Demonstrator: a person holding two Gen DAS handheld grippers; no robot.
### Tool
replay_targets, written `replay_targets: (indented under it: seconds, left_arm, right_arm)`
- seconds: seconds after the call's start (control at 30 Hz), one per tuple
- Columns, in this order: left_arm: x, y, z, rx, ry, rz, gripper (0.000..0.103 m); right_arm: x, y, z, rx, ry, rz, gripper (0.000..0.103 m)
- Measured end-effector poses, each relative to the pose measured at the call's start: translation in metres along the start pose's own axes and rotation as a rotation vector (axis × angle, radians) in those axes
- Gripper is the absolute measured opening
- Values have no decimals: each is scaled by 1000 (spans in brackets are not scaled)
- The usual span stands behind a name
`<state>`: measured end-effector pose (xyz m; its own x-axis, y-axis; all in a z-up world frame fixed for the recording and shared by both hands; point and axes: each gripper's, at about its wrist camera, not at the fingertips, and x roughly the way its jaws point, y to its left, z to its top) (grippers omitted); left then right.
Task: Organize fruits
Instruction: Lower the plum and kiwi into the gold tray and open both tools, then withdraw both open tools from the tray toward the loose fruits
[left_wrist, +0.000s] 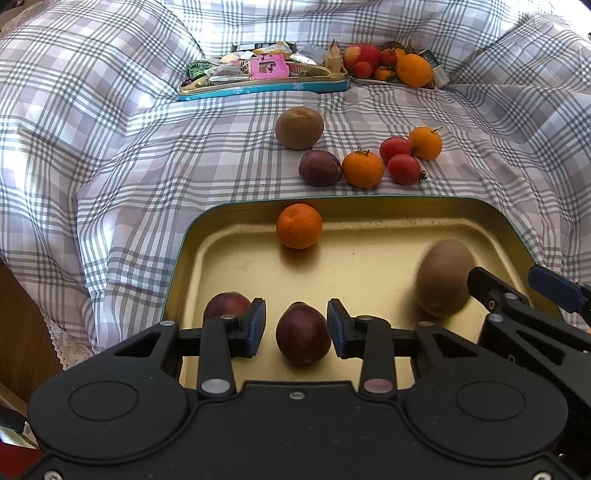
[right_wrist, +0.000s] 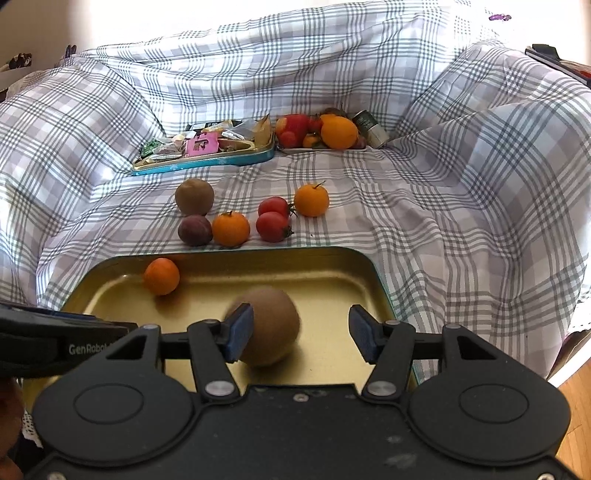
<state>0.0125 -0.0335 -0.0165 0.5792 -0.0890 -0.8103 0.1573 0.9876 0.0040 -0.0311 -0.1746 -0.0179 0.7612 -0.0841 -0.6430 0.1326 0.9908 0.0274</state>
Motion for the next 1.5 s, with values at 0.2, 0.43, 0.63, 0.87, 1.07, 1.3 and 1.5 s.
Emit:
replay_targets:
  seconds: [0.2, 0.43, 0.63, 0.87, 1.07, 1.3, 1.5]
  left_arm:
    - [0, 1, 0, -7, 3, 1, 45]
    - [0, 1, 0, -7, 4, 2, 45]
    - [0, 2, 0, -9, 4, 4, 45]
    - [-1, 2, 0, -10, 3, 11, 45]
    - [-1, 2, 0, -12, 3, 17, 45]
    - [-2, 2, 0, -13, 1, 18, 45]
    - [-2, 3, 0, -18, 1, 17, 45]
  right_arm:
    - [-1, -1, 0, 0, -5, 1, 61]
    - [-1, 0, 0, -1, -4, 3, 61]
    - [-1, 0, 0, 1, -4, 5, 61]
    - [-2, -1, 0, 3, -5, 9, 61]
    - [-2, -2, 1, 17, -2, 14, 61]
    - [0, -4, 0, 36, 10, 36, 54]
    - [0, -3, 1, 30, 8, 37, 54]
